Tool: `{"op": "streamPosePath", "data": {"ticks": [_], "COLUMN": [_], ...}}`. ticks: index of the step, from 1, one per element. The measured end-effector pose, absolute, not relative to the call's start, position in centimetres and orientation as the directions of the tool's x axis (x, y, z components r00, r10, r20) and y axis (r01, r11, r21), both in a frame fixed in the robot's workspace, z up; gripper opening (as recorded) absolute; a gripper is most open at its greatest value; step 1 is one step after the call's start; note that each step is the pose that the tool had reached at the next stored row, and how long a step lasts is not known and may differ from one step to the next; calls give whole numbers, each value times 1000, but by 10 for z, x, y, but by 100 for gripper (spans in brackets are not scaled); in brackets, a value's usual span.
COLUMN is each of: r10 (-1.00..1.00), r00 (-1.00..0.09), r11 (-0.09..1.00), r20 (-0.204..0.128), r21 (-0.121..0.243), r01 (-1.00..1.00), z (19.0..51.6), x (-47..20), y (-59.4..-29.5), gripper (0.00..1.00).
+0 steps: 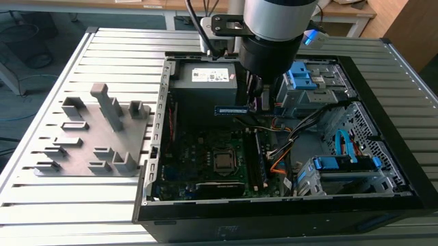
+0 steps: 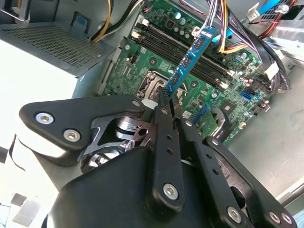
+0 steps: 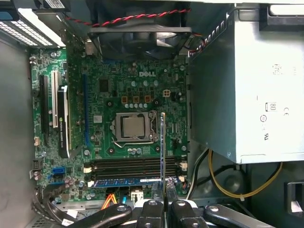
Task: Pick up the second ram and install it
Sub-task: 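Pick up the second ram and move it above second insertion slot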
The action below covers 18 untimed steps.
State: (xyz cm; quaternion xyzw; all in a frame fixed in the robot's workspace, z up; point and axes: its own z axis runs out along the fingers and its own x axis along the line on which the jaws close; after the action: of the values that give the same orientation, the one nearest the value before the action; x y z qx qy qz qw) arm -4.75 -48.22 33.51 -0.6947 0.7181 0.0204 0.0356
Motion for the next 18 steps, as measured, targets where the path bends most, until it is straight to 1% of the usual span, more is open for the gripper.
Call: {"op": "streamPosePath", "data": {"ticks": [13,18], "r10": [-996,-996], "r00": [-32,-32], "r11": [34,34], "r20": [-79,-80], "r21": [-20,-20], "r01": [-999,-999], "z": [328,324], "x": [-48,-52], "y": [-485,-492], "gripper": [14,14]}}
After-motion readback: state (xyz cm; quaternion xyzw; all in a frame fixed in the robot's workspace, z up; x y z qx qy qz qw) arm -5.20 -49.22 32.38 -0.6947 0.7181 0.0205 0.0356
